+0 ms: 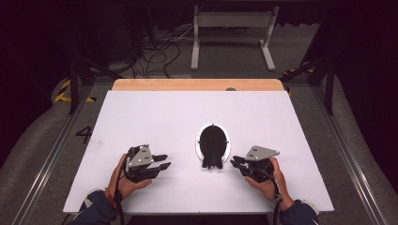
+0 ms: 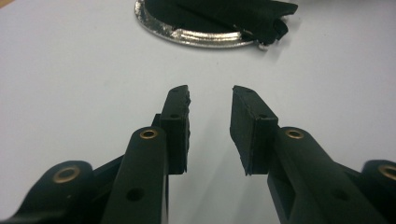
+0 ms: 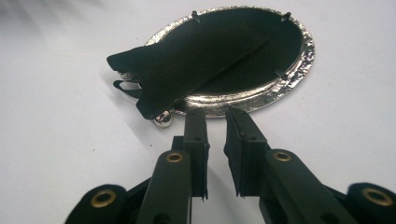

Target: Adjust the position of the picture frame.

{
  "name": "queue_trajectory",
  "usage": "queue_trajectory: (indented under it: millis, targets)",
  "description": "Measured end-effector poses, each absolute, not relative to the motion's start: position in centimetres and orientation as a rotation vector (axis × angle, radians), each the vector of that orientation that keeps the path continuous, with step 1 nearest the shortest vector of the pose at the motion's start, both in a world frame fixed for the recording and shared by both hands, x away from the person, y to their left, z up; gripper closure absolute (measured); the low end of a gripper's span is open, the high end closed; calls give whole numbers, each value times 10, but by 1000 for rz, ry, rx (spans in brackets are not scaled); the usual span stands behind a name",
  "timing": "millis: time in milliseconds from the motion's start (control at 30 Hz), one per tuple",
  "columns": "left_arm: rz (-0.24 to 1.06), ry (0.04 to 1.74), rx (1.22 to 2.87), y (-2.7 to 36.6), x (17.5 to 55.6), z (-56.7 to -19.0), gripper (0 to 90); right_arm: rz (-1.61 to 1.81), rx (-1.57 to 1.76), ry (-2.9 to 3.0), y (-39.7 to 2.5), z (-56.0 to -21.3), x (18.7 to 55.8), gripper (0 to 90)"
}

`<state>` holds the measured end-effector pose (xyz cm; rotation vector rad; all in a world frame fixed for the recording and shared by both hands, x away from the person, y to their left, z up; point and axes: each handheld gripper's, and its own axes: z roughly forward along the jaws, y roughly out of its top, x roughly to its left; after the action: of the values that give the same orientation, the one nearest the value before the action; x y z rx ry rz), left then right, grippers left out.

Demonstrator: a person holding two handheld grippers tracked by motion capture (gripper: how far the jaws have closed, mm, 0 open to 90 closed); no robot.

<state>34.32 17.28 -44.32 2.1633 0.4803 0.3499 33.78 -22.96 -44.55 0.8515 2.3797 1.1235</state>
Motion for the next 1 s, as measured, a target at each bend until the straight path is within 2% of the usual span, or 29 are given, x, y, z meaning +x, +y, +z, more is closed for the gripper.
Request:
queue_trajectory:
  millis: [200, 333, 367, 433, 467, 500, 567, 600, 633, 833, 1000]
  targets:
    - [389, 523, 2156, 195, 334, -446, 594, 1135, 847, 2365, -237, -442, 332, 708]
    - [408, 556, 2169, 206, 330, -451, 509, 1124, 851, 2379, -239, -442, 331, 609]
    - [408, 556, 2169, 206, 330, -451, 492, 1124, 851, 2379, -239, -442, 331, 609]
    - [423, 574, 2164, 211, 328, -452, 469, 1119, 842, 2399, -239, -442, 330, 540]
    - [429, 588, 2161, 213, 328, -453, 367, 1102, 845, 2407, -238, -442, 330, 481]
    - [430, 601, 2159, 215, 327, -454, 367, 1102, 845, 2407, -238, -442, 330, 481]
    - [421, 626, 2152, 218, 328, -458, 284, 1106, 848, 2423, -237, -444, 331, 421]
    - [416, 666, 2145, 220, 329, -459, 174, 1092, 856, 2425, -236, -445, 333, 378]
    - [408, 682, 2139, 220, 330, -461, 130, 1087, 862, 2427, -236, -446, 334, 364]
    - [405, 683, 2139, 221, 330, -462, 55, 1098, 876, 2429, -236, -449, 336, 313]
    - [419, 674, 2141, 221, 327, -461, 49, 1083, 875, 2435, -233, -450, 336, 266]
